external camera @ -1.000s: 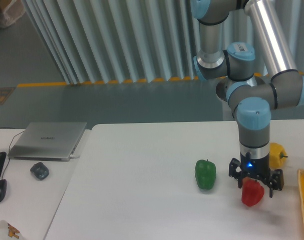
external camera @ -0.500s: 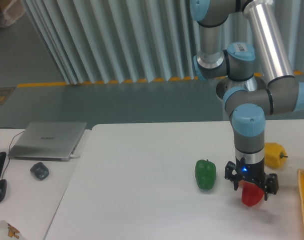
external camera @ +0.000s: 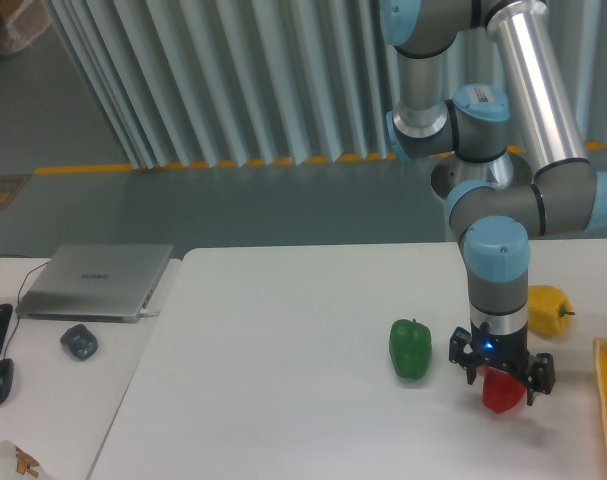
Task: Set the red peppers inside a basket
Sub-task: 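Close the gripper on the red bell pepper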
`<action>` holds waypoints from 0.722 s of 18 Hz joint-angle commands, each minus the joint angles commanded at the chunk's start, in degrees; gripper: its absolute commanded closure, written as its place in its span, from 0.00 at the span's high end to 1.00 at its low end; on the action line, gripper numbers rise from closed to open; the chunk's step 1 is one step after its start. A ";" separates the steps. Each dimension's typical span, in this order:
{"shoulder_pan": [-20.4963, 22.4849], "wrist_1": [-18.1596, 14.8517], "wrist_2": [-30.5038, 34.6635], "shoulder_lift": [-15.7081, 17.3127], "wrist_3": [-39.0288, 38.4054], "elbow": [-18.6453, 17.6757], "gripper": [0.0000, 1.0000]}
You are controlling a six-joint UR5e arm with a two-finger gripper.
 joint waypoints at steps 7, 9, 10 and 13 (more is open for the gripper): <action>0.00 -0.09 0.09 -0.35 0.00 -0.44 0.75; 0.00 -0.26 0.09 0.08 0.09 -0.35 0.51; 0.00 -0.35 0.09 0.26 0.17 -0.27 0.46; 0.09 -1.66 0.09 1.05 1.92 0.17 0.36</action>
